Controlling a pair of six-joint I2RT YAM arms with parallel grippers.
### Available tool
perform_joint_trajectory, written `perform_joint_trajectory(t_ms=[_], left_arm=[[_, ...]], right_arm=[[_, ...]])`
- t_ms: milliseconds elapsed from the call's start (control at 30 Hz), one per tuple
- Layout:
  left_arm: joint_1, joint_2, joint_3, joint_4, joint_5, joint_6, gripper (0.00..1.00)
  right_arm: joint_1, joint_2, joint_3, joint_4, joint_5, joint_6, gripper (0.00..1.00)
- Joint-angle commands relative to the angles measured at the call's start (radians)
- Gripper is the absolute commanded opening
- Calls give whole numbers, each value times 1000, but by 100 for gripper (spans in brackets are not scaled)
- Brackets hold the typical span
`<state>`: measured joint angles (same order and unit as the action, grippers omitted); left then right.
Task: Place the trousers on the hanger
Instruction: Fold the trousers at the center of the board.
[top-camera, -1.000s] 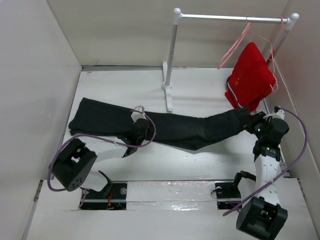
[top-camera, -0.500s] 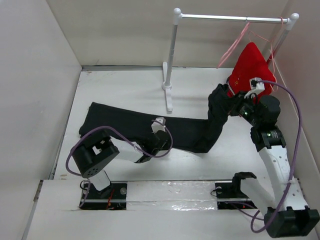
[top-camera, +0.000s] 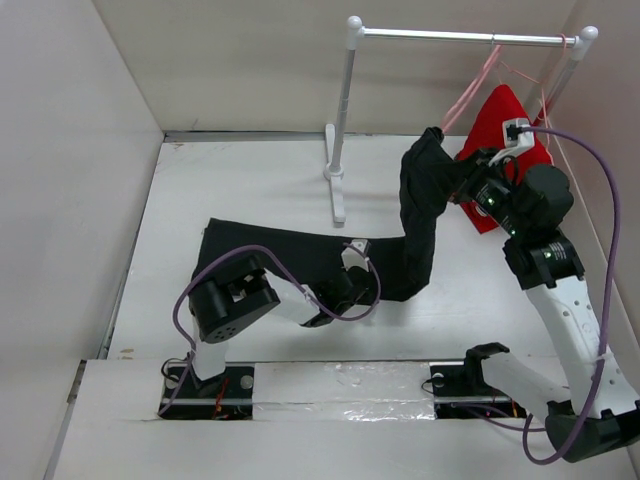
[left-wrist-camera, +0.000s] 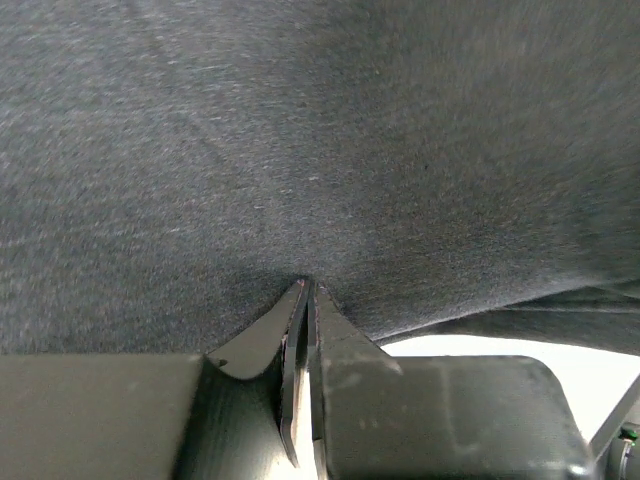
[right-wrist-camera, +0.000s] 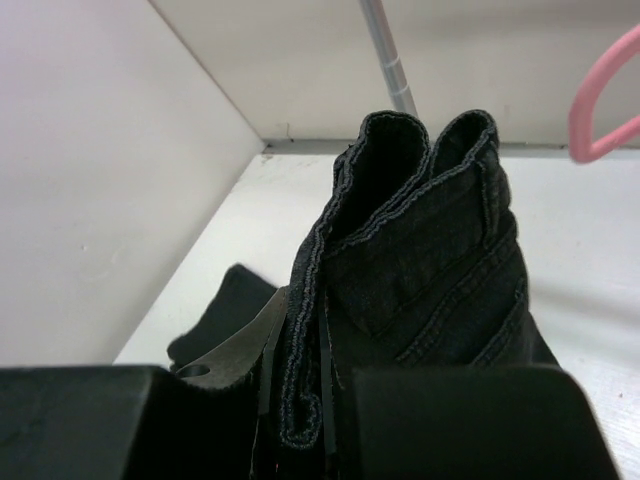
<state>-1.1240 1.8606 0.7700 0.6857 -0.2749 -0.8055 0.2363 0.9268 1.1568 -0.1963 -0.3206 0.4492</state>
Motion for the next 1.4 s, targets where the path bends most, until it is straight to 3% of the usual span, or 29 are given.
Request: perform_joint_trajectory(t_ms=[0, 433, 567, 667, 700, 833, 900, 1067, 1167, 1367], left_arm=[[-25, 61, 44, -81, 72, 48, 0], [-43, 143, 204, -124, 108, 97, 0], [-43, -1, 122, -110, 16, 109, 0], [-43, -223, 19, -138, -128, 132, 26], [-43, -291, -13, -150, -223, 129, 41], [-43, -611, -147, -234, -409, 97, 50], [-43, -797, -198, -342, -530, 68, 48], [-7, -1166, -252, -550, -652, 0, 27], [39, -1279, -203, -682, -687, -17, 16], [49, -1383, -85, -845, -751, 17, 7]], right_arm=[[8, -13, 121, 110, 23, 20, 0], [41, 61, 155, 152, 14, 29, 0], [107, 104, 211, 114, 28, -16, 0], [139, 136, 236, 115, 49, -35, 0], [162, 147, 241, 112, 49, -41, 0], [227, 213, 264, 110, 71, -61, 0], [253, 242, 282, 115, 75, -70, 0], [394, 378, 345, 112, 130, -101, 0], [466, 466, 406, 115, 143, -119, 0], [672, 740, 570, 104, 181, -171, 0]])
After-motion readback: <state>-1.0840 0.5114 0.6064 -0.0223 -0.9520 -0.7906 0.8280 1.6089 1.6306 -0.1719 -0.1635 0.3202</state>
